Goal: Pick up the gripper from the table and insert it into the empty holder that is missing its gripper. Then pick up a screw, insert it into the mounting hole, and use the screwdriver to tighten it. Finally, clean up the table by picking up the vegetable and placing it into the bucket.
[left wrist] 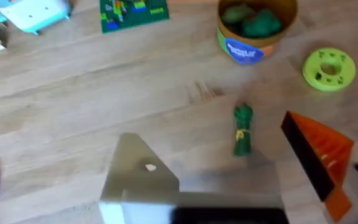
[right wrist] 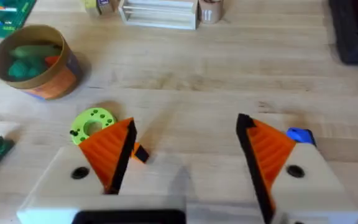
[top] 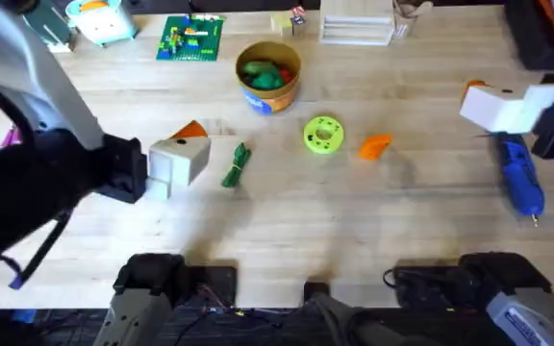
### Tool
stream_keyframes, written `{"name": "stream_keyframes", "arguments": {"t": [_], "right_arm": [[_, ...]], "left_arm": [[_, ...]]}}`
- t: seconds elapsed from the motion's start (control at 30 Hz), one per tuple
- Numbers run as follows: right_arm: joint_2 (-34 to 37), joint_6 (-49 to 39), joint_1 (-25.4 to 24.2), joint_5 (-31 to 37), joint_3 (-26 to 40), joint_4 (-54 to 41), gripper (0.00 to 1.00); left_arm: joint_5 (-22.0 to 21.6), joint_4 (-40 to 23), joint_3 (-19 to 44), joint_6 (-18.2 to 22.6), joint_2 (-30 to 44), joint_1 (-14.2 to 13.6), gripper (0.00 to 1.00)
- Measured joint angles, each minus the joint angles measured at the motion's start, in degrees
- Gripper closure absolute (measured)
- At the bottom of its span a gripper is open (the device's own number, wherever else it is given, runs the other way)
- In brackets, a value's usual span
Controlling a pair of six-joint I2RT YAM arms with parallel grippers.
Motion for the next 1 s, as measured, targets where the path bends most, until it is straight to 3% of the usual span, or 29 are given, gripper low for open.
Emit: {"name": "stream_keyframes", "arguments": {"t": [0.1,0.23,0.27,0.43,0.47,0.53,0.67,0.73,0.87,1.0], "right_arm": [[2.7,-0.2,0.0,-0.1,3.2,-1.8,0.012],[3.2,-0.2,0.0,-0.1,3.9,-2.2,0.011],[3.2,-0.2,0.0,-0.1,4.0,-2.2,0.011],[3.2,-0.2,0.0,-0.1,4.0,-2.3,0.011],[3.2,-0.2,0.0,-0.1,4.0,-2.3,0.011],[3.2,-0.2,0.0,-0.1,4.0,-2.3,0.011],[3.2,-0.2,0.0,-0.1,4.0,-2.3,0.011],[3.2,-0.2,0.0,-0.1,4.0,-2.3,0.011],[3.2,-0.2,0.0,-0.1,4.0,-2.4,0.011],[3.2,-0.2,0.0,-0.1,4.0,-2.4,0.01]], "left_arm": [[2.0,-5.4,6.5,1.6,4.4,0.0,0.008],[3.2,-8.9,10.1,3.4,6.8,0.0,0.012],[3.4,-9.5,10.2,4.0,6.9,0.0,0.103],[3.6,-10.8,10.2,8.9,6.9,0.0,0.868],[3.6,-10.8,10.2,9.8,7.0,0.0,0.962],[3.7,-10.4,10.2,10.8,6.9,0.0,0.712],[3.9,-7.2,10.2,11.6,6.9,0.0,0.084],[4.2,-5.5,10.2,11.8,6.9,0.0,0.015],[4.9,-2.4,10.2,12.0,6.9,0.0,0.008],[8.4,3.4,10.2,12.1,7.0,0.0,0.008]]}}
